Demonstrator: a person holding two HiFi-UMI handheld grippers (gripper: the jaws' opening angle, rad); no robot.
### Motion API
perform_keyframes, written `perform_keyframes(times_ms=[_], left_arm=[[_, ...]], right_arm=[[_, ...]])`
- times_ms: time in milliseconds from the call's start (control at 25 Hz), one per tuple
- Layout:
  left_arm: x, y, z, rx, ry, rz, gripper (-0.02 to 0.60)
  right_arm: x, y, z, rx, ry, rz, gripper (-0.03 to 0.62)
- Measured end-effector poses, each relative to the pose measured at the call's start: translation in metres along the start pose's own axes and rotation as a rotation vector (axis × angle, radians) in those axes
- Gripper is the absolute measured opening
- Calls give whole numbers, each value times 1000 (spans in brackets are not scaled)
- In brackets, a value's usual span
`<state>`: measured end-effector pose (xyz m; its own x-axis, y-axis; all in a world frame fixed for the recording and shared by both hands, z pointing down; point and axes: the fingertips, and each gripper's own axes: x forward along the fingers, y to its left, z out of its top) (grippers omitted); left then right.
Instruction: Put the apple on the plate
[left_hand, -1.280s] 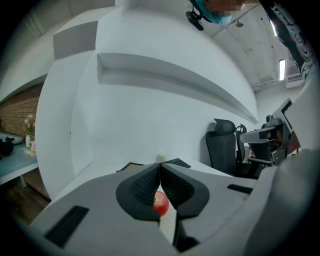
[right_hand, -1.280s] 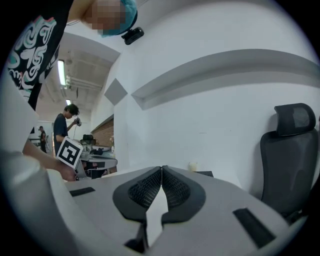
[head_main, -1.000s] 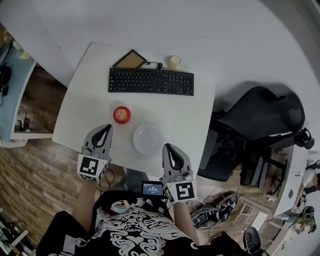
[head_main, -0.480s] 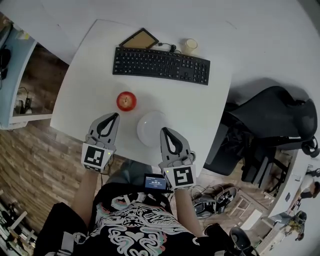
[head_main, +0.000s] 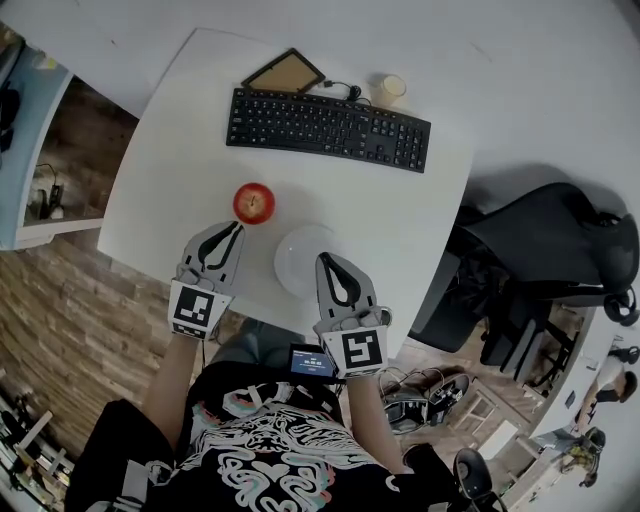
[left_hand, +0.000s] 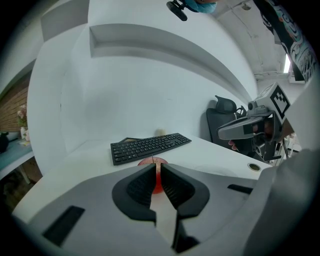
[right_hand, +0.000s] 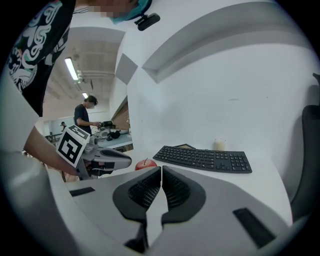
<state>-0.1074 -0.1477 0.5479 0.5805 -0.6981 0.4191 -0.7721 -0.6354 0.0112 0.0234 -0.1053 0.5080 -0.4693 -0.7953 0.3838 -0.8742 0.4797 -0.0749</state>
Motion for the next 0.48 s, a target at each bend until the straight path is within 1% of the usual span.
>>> perform_keyframes(times_ms=[120, 160, 200, 240, 320, 480], left_arm=[[4, 5, -1, 10, -3, 14, 31], [6, 7, -2, 12, -4, 21, 74], [8, 8, -2, 13, -3, 27, 159], [11, 10, -3, 15, -2, 31, 218], [17, 11, -4, 25, 7, 30, 274], [33, 14, -4, 26, 17, 32, 347]], right_arm=[[5, -3, -2, 12, 6, 7, 29], [7, -5, -3, 13, 13, 8, 29], [8, -7, -4, 12, 19, 7, 30], [10, -10, -5, 12, 22, 6, 29], [13, -15, -8, 19, 23, 7, 29], [16, -24, -13, 37, 45, 1, 29]])
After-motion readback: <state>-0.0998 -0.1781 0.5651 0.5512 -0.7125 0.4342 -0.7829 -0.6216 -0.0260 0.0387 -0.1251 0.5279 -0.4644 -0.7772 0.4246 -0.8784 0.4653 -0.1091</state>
